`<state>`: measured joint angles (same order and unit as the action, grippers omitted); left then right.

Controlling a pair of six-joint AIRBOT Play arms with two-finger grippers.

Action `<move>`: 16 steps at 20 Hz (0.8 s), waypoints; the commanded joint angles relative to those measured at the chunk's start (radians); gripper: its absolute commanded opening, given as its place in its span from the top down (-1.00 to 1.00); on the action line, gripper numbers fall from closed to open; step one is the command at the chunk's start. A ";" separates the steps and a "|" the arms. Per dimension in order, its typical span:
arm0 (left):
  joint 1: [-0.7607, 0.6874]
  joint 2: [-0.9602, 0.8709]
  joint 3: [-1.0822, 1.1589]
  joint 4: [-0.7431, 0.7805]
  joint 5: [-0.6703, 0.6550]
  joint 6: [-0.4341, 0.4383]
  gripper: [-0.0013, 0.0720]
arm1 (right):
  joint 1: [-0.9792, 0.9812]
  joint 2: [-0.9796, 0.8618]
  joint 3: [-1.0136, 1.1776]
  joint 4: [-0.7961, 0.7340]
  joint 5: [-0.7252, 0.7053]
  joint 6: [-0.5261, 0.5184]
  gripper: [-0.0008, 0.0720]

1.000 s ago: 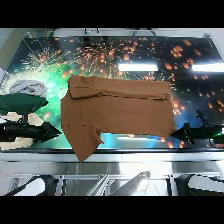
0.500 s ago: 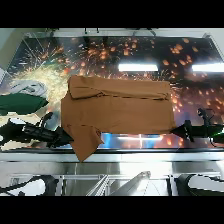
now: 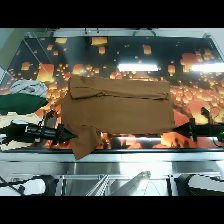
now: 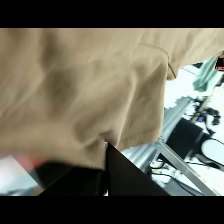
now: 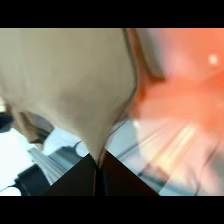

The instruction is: Fold the shirts.

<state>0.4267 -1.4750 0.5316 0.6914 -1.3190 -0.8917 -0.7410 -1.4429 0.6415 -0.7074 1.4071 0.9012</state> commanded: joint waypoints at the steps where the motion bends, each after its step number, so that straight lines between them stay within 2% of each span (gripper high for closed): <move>1: 0.124 0.103 0.003 -0.042 -0.077 0.008 0.93 | -0.071 0.049 0.053 -0.010 0.067 0.056 0.93; 6: 0.216 0.330 0.003 -0.171 -0.076 0.009 0.93 | -0.092 0.084 0.079 0.018 0.068 0.068 0.93; 10: 0.190 0.412 0.063 -0.247 -0.032 0.012 0.92 | -0.078 0.084 0.080 0.242 0.041 -0.010 0.93; 13: 0.120 0.349 0.241 -0.249 0.026 0.011 0.92 | 0.012 0.083 0.097 0.329 -0.096 -0.066 0.93; 16: 0.036 0.164 0.465 -0.246 0.045 -0.001 0.92 | 0.147 0.080 0.169 0.356 -0.286 -0.108 0.93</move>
<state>0.5274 -1.1927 0.8215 0.4580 -1.3163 -0.8810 -0.6937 -1.3609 0.7616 -0.4202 1.2980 0.8471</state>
